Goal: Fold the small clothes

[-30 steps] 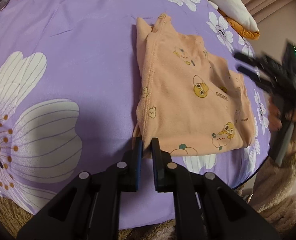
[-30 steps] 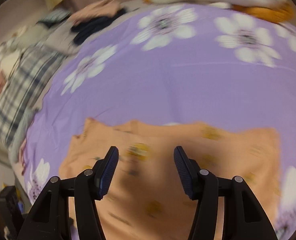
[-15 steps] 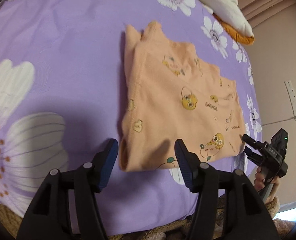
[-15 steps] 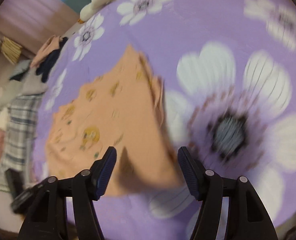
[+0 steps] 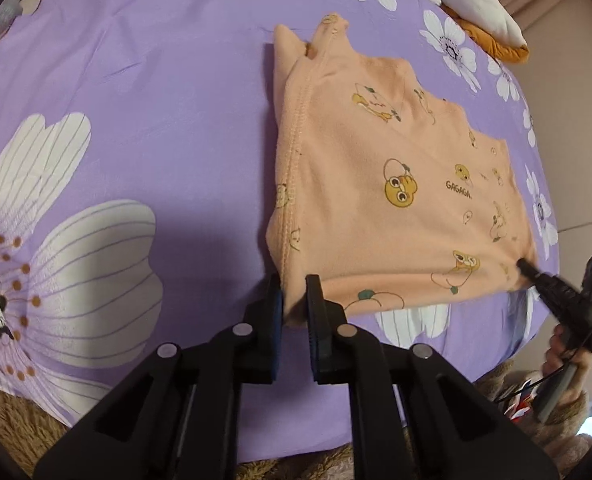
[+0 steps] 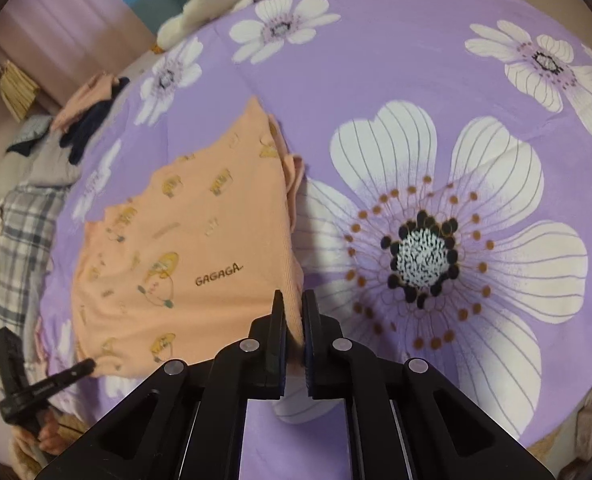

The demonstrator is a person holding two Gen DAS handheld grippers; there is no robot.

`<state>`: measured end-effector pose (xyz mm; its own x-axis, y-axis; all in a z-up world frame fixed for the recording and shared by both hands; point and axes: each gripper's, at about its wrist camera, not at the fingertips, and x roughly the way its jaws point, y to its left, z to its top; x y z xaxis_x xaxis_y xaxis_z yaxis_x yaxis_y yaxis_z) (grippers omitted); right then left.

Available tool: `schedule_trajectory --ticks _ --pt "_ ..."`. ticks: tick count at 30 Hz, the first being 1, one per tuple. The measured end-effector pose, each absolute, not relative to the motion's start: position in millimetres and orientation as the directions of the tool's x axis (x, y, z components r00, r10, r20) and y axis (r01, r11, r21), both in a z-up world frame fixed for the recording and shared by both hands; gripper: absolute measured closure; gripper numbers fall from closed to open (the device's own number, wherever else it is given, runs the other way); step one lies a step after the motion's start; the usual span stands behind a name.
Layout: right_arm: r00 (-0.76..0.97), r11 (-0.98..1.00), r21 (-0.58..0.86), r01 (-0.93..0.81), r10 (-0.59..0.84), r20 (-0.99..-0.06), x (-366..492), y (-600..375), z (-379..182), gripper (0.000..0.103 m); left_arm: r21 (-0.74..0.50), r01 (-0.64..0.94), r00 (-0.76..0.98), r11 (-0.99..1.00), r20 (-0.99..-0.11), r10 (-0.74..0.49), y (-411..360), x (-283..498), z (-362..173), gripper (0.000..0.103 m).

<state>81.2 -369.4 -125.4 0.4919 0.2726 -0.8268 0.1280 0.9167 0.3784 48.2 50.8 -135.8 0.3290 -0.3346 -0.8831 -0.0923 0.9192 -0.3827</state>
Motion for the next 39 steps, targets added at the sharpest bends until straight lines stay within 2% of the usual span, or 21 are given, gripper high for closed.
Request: schedule_trajectory --ticks 6,7,9,11,17,21,25,30,37,38,39 --pt "0.488 0.937 0.312 0.157 0.201 -0.85 76.7 -364.6 -128.3 0.093 -0.384 -0.085 0.335 0.919 -0.88 -0.337 48.5 48.8 -128.9 0.089" --pt "0.492 0.944 0.292 0.153 0.184 -0.851 75.0 -364.0 -125.2 0.089 -0.386 -0.083 0.338 0.919 -0.879 -0.338 48.3 49.1 -127.1 0.088" --pt "0.499 0.951 0.261 0.163 0.149 -0.854 68.8 -366.3 -121.7 0.068 -0.389 -0.077 0.351 0.918 -0.872 -0.341 47.5 49.3 -121.6 0.083" --pt "0.504 0.953 0.245 0.176 0.126 -0.854 62.3 -369.6 -120.4 0.059 -0.397 -0.068 0.367 0.915 -0.863 -0.347 47.6 48.5 -116.2 0.074" --pt "0.465 0.945 0.273 0.179 0.163 -0.87 57.4 -371.9 -124.5 0.055 -0.423 -0.04 0.423 0.905 -0.828 -0.368 48.3 57.5 -103.8 0.054" --pt "0.461 0.911 0.378 0.167 0.267 -0.846 51.3 -373.5 -126.7 0.049 -0.434 -0.045 0.431 0.9 -0.821 -0.374 47.2 71.3 -105.1 0.049" --pt "0.477 0.834 0.528 0.163 0.402 -0.782 55.6 -376.9 -138.7 0.049 -0.447 -0.054 0.416 0.893 -0.823 -0.387 46.2 84.3 -112.7 0.048" --pt "0.513 0.753 0.64 0.152 0.493 -0.703 82.2 -373.5 -146.7 0.049 -0.459 -0.096 0.385 0.883 -0.835 -0.392 49.6 93.9 -126.6 0.048" --pt "0.554 0.666 0.733 0.137 0.562 -0.614 122.3 -360.7 -151.3 0.049 -0.493 -0.128 0.381 0.861 -0.826 -0.416 52.1 98.7 -131.8 0.049" --pt "0.56 0.666 0.734 0.136 0.559 -0.611 126.9 -356.8 -150.7 0.057 -0.494 -0.131 0.381 0.859 -0.826 -0.416 52.2 98.8 -131.6 0.049" --pt "0.56 0.673 0.727 0.139 0.552 -0.618 130.6 -353.4 -149.9 0.074 -0.494 -0.135 0.381 0.859 -0.826 -0.415 51.8 98.6 -130.8 0.05"
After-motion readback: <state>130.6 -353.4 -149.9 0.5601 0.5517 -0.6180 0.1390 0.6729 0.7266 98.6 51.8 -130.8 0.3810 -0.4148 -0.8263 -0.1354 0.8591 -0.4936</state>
